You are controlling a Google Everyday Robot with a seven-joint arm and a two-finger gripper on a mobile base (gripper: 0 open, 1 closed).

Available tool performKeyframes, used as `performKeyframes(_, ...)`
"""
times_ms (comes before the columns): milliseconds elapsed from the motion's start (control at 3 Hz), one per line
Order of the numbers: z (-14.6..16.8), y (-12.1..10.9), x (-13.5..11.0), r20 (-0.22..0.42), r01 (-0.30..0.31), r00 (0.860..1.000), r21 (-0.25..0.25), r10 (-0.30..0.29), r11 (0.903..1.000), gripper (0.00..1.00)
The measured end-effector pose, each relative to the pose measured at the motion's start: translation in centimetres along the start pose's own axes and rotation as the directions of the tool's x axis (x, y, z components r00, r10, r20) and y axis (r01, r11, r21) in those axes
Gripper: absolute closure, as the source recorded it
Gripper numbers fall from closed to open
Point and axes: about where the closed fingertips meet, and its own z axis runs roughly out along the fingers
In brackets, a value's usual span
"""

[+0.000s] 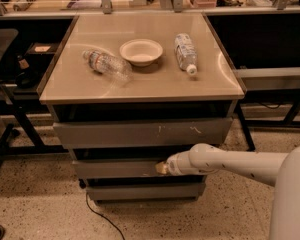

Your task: Close middle drawer

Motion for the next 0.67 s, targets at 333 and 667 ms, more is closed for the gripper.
performKeyframes(333,-3.1,-0.7,2.4,-0.016,-0.061,0.998,0.047,0.062,0.9970,1.00)
performKeyframes(667,-13.0,-5.1,5.7,0.083,-0.279,0.960,0.219,0.268,0.9349,1.00)
